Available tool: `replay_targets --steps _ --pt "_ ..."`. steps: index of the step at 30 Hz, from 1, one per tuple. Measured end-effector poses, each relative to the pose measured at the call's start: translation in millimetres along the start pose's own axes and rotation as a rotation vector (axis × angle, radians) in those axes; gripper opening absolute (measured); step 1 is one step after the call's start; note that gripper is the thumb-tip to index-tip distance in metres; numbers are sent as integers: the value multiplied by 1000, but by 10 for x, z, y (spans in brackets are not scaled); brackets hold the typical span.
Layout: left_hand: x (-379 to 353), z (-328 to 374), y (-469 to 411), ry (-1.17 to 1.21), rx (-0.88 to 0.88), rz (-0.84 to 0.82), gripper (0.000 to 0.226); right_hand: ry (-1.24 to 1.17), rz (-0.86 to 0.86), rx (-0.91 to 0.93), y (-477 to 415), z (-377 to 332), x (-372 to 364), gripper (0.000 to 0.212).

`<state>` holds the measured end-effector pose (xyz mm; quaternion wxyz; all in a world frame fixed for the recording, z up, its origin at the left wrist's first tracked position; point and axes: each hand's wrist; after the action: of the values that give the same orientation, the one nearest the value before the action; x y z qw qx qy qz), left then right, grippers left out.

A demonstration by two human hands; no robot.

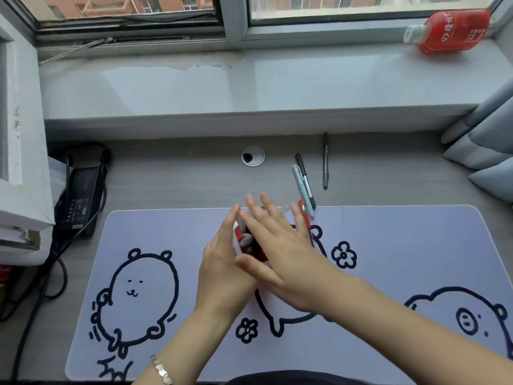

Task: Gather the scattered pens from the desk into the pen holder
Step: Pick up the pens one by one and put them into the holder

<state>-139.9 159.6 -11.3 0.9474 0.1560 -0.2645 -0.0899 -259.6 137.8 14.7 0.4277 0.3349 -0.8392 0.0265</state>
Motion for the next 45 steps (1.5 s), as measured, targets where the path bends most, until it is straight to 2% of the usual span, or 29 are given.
replay_targets --steps 1,2,3,4,5,7,8,10,14,16,19,22,26,29,31,34,38,41,43,45 --pt "22 -9 6 41 28 15 89 -122 32 59 12 22 46 70" --pt "39 -19 12 67 44 30 94 -172 168 71 -2 101 82 58" --pt "53 -16 20 78 39 40 98 -187 331 16 -47 248 112 45" --pt "68 -9 29 75 27 49 101 -194 423 -99 -111 431 129 35" --pt "77 -6 35 72 17 56 102 -180 404 -258 -177 610 138 26" --pt "86 -6 29 91 5 66 104 -114 184 -566 -295 911 74 21" --pt "86 -4 28 110 -4 66 104 -72 92 -656 -344 1016 21 21" --pt "82 -7 31 130 -12 64 104 22 -6 -710 -416 1096 -81 21" --pt "71 -15 51 149 -6 67 102 217 -40 -664 -531 1059 -201 19" --pt "63 -31 54 157 -5 65 101 179 -39 -636 -587 1021 -175 20" --pt "67 -56 58 167 -13 60 101 94 48 -669 -747 1031 -46 26" --pt "96 -76 71 191 -4 72 100 96 97 -717 -946 1130 77 30" --pt "103 -79 53 218 -7 73 100 140 74 -655 -1087 1244 8 25" --pt "97 -88 -5 176 -21 40 98 16 109 -581 -1032 1240 -19 21" --pt "97 -115 -71 129 -44 17 98 -106 191 -478 -886 1212 6 14" --pt "80 -151 -214 90 -95 -9 99 -308 295 -365 -511 1135 111 15" --pt "50 -205 -338 83 -118 -78 99 -529 435 -368 55 1032 224 13" --pt "88 -280 -326 9 -73 -136 103 -638 504 -384 320 952 205 17" --pt "119 -260 -288 -108 -79 -144 112 -697 539 -384 406 900 171 12" --pt "98 -172 -272 -297 -207 -62 114 -716 551 -378 430 869 141 15"
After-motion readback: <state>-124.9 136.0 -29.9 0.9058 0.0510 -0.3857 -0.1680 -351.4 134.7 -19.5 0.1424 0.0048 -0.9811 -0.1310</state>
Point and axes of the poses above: each hand's wrist, its own y-axis away from the middle knuckle, its own x-axis out of the back of the hand, z = x × y, and after that the axes turned 10 degrees about -z, right-handed
